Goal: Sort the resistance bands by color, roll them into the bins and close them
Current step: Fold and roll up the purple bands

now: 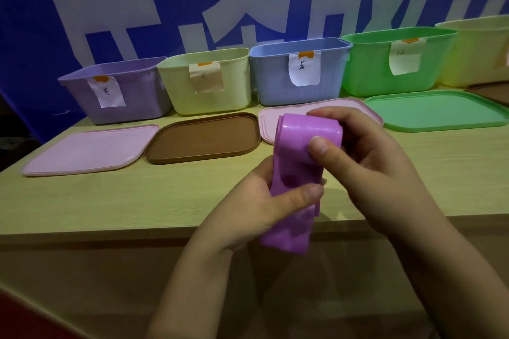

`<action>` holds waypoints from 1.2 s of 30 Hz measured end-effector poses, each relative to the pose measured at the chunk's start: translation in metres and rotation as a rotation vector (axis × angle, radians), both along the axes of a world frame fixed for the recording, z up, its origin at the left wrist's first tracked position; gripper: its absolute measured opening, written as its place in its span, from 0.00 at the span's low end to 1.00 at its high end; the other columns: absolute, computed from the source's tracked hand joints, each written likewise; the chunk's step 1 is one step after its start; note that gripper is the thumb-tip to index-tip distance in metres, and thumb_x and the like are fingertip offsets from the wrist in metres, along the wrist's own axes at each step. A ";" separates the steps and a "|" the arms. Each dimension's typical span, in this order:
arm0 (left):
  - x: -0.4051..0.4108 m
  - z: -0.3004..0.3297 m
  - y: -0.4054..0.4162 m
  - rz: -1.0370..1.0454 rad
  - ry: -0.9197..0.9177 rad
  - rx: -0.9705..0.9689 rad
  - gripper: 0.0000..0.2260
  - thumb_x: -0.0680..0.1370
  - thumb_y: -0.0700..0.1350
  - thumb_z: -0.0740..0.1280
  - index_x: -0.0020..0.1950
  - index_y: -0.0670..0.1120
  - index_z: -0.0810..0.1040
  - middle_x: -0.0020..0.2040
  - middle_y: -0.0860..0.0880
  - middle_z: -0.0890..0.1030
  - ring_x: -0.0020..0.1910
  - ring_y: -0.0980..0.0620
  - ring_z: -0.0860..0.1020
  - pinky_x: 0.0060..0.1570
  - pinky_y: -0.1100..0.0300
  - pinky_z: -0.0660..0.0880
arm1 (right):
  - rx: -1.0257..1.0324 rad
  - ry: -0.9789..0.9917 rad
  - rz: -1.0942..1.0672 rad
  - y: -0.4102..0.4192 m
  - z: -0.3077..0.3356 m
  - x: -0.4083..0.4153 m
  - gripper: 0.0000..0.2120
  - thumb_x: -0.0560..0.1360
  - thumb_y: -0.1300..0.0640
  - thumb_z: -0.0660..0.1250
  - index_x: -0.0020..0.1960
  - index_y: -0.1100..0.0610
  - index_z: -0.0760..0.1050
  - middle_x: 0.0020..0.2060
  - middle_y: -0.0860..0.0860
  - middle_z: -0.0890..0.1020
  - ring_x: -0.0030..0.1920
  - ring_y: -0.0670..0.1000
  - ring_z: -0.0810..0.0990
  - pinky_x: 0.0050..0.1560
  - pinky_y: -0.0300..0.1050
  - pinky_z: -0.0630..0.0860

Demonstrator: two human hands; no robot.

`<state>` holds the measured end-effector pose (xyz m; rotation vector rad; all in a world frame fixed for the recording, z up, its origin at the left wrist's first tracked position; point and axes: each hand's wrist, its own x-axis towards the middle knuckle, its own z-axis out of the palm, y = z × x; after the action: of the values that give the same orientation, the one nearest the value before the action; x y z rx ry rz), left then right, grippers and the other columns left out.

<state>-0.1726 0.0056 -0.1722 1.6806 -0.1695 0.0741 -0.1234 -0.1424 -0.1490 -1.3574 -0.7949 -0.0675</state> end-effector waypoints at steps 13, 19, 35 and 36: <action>0.004 -0.004 -0.001 -0.093 0.139 -0.407 0.12 0.67 0.36 0.73 0.49 0.41 0.81 0.43 0.39 0.84 0.42 0.40 0.83 0.41 0.50 0.81 | -0.006 0.046 0.002 0.008 0.002 0.009 0.12 0.69 0.53 0.68 0.52 0.50 0.76 0.43 0.44 0.82 0.45 0.41 0.80 0.43 0.34 0.76; 0.011 -0.004 0.002 -0.020 0.158 -0.241 0.12 0.67 0.40 0.76 0.49 0.43 0.83 0.49 0.39 0.84 0.51 0.38 0.82 0.53 0.45 0.78 | 0.019 0.073 0.007 0.004 0.007 0.009 0.11 0.69 0.53 0.68 0.51 0.52 0.77 0.41 0.45 0.83 0.44 0.43 0.81 0.44 0.39 0.78; 0.007 -0.011 -0.007 -0.434 0.060 -0.437 0.05 0.76 0.37 0.66 0.50 0.42 0.78 0.37 0.46 0.80 0.36 0.50 0.79 0.46 0.51 0.78 | -0.005 0.023 0.031 0.001 0.007 0.005 0.13 0.68 0.56 0.69 0.53 0.53 0.76 0.38 0.41 0.81 0.37 0.39 0.78 0.32 0.29 0.71; 0.008 -0.013 -0.007 -0.475 0.072 -0.493 0.06 0.76 0.39 0.67 0.51 0.40 0.76 0.36 0.47 0.79 0.35 0.51 0.78 0.46 0.53 0.78 | -0.010 0.018 0.030 0.000 0.007 0.006 0.13 0.68 0.56 0.69 0.52 0.53 0.76 0.38 0.41 0.81 0.38 0.39 0.78 0.34 0.30 0.73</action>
<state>-0.1650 -0.0017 -0.1848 1.1170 -0.4532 -0.2809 -0.1172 -0.1423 -0.1416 -1.3538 -0.8015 -0.0275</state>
